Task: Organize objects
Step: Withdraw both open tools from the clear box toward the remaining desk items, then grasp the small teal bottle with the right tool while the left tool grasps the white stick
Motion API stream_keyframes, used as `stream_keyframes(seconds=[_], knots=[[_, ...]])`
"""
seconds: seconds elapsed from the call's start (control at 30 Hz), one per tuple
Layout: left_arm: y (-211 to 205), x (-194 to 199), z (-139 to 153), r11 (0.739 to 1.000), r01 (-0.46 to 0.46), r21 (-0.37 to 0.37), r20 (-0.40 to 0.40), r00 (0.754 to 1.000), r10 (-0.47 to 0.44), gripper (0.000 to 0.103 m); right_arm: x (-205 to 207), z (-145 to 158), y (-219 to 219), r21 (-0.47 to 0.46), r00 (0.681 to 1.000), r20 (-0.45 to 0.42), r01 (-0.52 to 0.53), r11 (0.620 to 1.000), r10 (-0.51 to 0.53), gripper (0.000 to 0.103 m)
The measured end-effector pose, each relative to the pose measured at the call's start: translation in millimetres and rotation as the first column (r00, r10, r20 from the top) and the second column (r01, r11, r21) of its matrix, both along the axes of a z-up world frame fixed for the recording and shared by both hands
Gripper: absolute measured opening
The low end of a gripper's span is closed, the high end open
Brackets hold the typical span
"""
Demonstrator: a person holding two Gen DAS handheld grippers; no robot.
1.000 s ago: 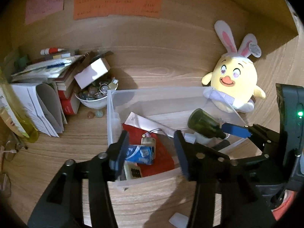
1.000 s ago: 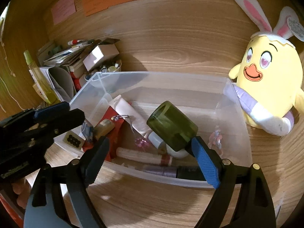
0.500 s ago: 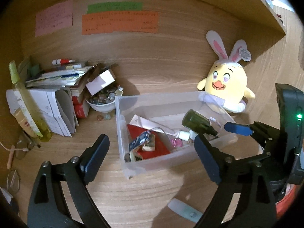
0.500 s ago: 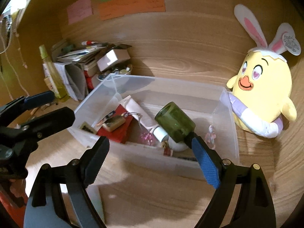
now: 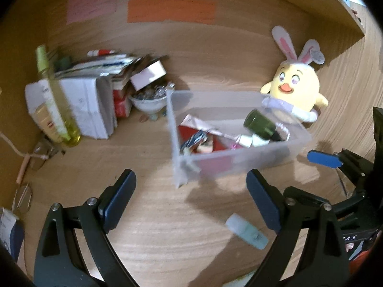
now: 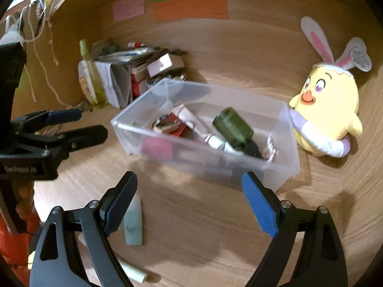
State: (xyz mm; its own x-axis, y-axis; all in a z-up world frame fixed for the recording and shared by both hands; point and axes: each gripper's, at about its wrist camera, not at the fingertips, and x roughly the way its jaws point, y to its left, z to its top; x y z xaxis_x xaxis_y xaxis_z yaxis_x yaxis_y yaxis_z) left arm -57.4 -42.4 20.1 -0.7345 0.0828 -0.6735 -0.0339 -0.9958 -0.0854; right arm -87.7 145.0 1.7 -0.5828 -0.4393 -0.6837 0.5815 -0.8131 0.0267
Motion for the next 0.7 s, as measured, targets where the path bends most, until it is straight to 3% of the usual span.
stream_keyframes(seconds=[0.2, 0.33, 0.6, 0.7], knots=[[-13, 20, -19, 0.999, -0.033, 0.024, 0.062, 0.998, 0.031, 0.094, 12, -24, -5, 0.034, 0.998, 0.055, -0.039, 0.999, 0.037, 0.088], [-14, 31, -34, 0.999, -0.05, 0.002, 0.101, 0.994, 0.049, 0.094, 18, -34, -9, 0.005, 0.991, 0.106, -0.081, 0.997, 0.08, 0.088], [-14, 49, -41, 0.999, -0.052, -0.001, 0.119, 0.991, 0.052, 0.094, 30, -58, -35, 0.052, 0.978, 0.135, -0.169, 0.984, 0.161, 0.085], [-14, 54, -41, 0.999, -0.048, -0.015, 0.117, 0.992, 0.05, 0.094, 29, -63, -43, 0.073, 0.975, 0.138, -0.185, 0.98, 0.174, 0.073]])
